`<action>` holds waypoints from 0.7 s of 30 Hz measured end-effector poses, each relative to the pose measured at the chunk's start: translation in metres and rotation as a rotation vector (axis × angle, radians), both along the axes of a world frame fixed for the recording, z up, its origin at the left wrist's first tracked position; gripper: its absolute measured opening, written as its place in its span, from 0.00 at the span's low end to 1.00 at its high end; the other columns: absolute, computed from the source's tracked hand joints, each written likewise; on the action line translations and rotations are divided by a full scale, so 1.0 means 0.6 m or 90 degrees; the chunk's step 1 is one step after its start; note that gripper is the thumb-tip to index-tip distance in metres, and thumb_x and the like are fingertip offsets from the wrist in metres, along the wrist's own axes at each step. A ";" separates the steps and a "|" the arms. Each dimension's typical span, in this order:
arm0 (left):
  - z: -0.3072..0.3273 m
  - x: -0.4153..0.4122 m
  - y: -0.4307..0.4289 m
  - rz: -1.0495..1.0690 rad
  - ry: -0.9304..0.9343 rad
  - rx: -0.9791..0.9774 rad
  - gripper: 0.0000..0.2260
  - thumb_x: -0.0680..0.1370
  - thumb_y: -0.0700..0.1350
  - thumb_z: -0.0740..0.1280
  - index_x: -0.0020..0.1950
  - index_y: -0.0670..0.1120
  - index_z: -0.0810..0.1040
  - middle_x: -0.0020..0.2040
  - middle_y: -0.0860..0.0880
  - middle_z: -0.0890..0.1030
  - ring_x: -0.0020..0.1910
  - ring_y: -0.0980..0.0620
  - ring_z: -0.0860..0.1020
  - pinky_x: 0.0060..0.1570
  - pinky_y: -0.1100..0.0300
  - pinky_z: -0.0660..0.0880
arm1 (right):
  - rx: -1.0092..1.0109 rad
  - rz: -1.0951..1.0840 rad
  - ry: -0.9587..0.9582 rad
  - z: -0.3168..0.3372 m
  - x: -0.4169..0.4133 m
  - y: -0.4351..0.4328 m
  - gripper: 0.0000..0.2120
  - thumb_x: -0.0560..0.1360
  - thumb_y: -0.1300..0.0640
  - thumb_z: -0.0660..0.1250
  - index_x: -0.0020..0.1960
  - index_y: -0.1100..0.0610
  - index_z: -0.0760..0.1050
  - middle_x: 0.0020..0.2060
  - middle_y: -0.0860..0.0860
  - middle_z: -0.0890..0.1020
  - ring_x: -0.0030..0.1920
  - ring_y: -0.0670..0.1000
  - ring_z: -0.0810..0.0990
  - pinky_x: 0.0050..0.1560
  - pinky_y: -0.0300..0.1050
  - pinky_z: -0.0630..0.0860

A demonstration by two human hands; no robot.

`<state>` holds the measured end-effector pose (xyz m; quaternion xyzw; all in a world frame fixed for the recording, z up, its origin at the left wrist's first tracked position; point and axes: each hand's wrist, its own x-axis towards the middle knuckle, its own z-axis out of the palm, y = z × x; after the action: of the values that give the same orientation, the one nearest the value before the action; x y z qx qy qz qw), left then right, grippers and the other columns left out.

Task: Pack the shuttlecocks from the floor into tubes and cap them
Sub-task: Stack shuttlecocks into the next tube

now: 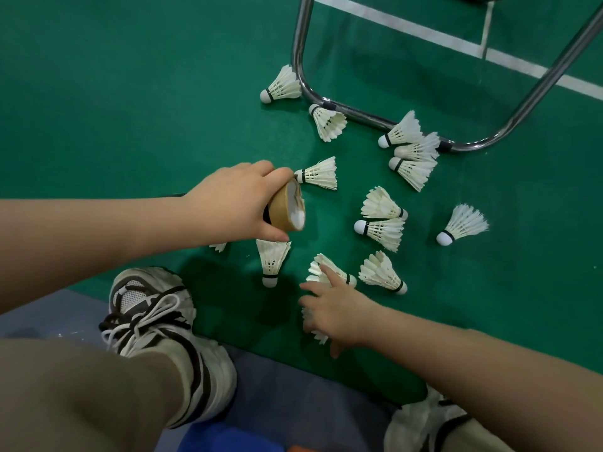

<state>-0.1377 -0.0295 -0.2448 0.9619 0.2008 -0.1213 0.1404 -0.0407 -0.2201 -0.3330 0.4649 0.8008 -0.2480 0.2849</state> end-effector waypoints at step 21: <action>-0.006 0.034 -0.019 -0.033 0.042 -0.001 0.38 0.64 0.67 0.69 0.67 0.51 0.63 0.53 0.49 0.73 0.52 0.46 0.73 0.48 0.52 0.73 | 0.259 -0.338 -0.048 -0.002 0.133 0.038 0.28 0.76 0.54 0.64 0.73 0.48 0.58 0.74 0.51 0.58 0.74 0.54 0.55 0.71 0.63 0.49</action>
<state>-0.1171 -0.0411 -0.2485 0.9622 0.1802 -0.1565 0.1311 0.0388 -0.1970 -0.3340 0.7135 0.6736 -0.1315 0.1411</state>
